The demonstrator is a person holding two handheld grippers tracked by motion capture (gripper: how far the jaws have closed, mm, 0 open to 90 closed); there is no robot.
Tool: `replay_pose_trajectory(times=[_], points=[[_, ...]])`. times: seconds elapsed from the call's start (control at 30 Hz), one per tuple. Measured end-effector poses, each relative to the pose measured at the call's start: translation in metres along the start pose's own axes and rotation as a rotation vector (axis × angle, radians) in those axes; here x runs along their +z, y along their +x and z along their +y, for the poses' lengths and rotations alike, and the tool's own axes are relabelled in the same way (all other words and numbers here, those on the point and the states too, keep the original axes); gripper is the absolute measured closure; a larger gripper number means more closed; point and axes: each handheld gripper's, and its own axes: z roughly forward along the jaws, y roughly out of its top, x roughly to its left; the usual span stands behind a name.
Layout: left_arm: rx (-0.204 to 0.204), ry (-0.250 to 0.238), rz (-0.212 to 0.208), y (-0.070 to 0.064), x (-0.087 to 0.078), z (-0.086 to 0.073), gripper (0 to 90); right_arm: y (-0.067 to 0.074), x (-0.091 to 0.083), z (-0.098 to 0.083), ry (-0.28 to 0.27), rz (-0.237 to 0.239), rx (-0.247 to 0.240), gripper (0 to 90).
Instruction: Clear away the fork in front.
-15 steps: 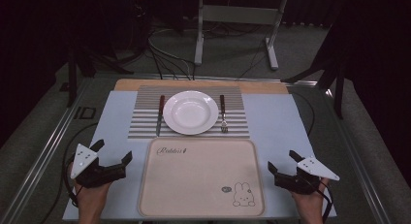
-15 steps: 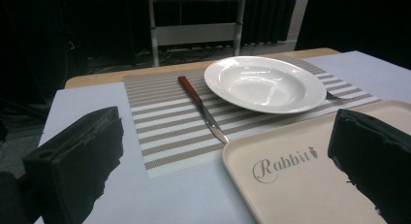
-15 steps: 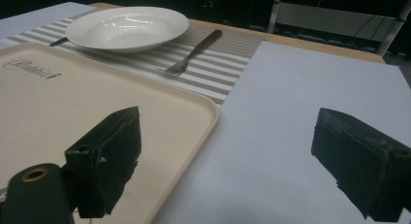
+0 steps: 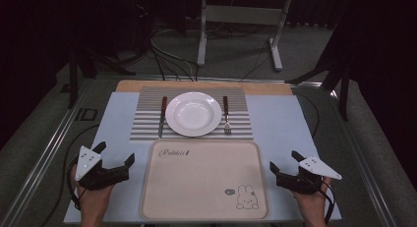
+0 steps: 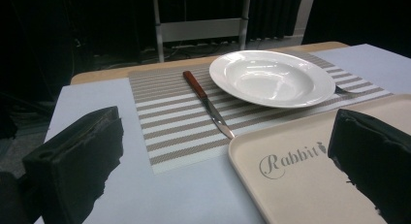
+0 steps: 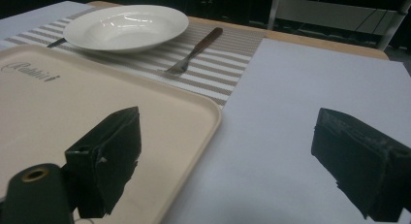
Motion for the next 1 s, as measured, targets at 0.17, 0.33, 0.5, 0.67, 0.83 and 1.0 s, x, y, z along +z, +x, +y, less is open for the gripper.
replay_pose_trajectory(times=[0.17, 0.33, 0.5, 0.67, 0.83, 1.0], points=[[0.002, 0.002, 0.003, 0.000, 0.000, 0.000, 0.0, -0.002, 0.002, 0.007, 0.004, 0.003, 0.021, 10.9], [-0.004, 0.006, 0.005, 0.001, 0.001, -0.001, 0.0, -0.003, 0.007, 0.016, 0.017, 0.004, 0.019, 10.8], [-0.005, 0.005, 0.007, 0.002, 0.001, -0.001, 0.0, -0.002, 0.013, 0.030, 0.036, -0.008, -0.005, 10.8], [-0.004, 0.005, 0.011, 0.001, 0.001, -0.001, 0.0, -0.002, 0.021, 0.044, 0.046, -0.004, 0.000, 10.8], [-0.004, 0.009, 0.014, 0.001, 0.002, -0.001, 0.0, -0.002, 0.030, 0.058, 0.052, 0.011, 0.011, 10.8], [-0.001, 0.013, 0.015, 0.001, 0.002, -0.001, 0.0, -0.002, 0.041, 0.069, 0.059, 0.013, 0.016, 10.8]])
